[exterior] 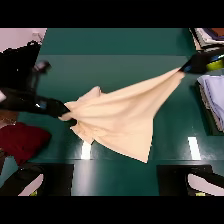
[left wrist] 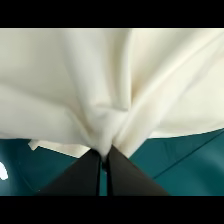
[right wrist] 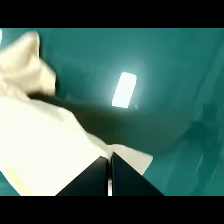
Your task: Fold the shirts.
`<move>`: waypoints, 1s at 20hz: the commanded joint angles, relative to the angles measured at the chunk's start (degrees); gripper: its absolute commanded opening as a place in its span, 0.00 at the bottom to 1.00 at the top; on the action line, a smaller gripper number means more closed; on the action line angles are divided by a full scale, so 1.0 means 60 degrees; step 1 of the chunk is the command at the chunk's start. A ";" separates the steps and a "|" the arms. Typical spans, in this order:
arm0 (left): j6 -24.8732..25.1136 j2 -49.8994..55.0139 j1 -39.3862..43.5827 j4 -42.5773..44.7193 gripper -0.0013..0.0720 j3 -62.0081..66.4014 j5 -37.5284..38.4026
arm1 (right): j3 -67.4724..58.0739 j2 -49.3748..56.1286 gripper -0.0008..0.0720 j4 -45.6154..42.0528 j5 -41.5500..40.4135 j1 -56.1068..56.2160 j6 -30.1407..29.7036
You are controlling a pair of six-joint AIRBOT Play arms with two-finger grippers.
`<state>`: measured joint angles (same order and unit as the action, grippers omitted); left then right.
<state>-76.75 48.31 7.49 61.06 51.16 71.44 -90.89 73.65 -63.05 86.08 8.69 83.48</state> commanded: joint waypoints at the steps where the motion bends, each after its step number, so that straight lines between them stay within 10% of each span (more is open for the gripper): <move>1: 0.0554 0.0033 0.0004 -0.0040 0.05 -0.1982 -0.2142 | 0.1086 0.0790 0.03 -0.0433 -0.0816 0.0659 0.0033; 2: 0.0550 0.0033 0.0004 -0.0044 0.15 -0.1985 -0.2390 | 0.1206 0.0831 0.03 -0.0437 -0.0954 0.0725 0.0033; 4: 0.0543 0.0033 0.0004 -0.0011 0.71 -0.1727 -0.2492 | 0.1315 0.0823 0.03 -0.0437 -0.1093 0.0718 0.0033; 11: -0.1279 0.0095 -0.0073 0.3617 0.70 0.0743 -0.3344 | 0.1297 0.0605 0.03 -0.0433 -0.1071 0.0714 0.0029; 14: -0.1428 0.1042 -0.1297 0.3016 0.70 0.0838 -0.3319 | 0.1300 0.0375 0.03 -0.0448 -0.1082 0.0714 0.0029; 20: 0.1209 0.4557 -0.3268 -0.0820 0.70 0.1100 -0.1923 | 0.1300 0.0124 0.03 -0.0441 -0.0984 0.0718 0.0033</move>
<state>-76.03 66.85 -7.57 65.25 56.55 55.00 -83.11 74.87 -65.69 79.66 12.93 83.66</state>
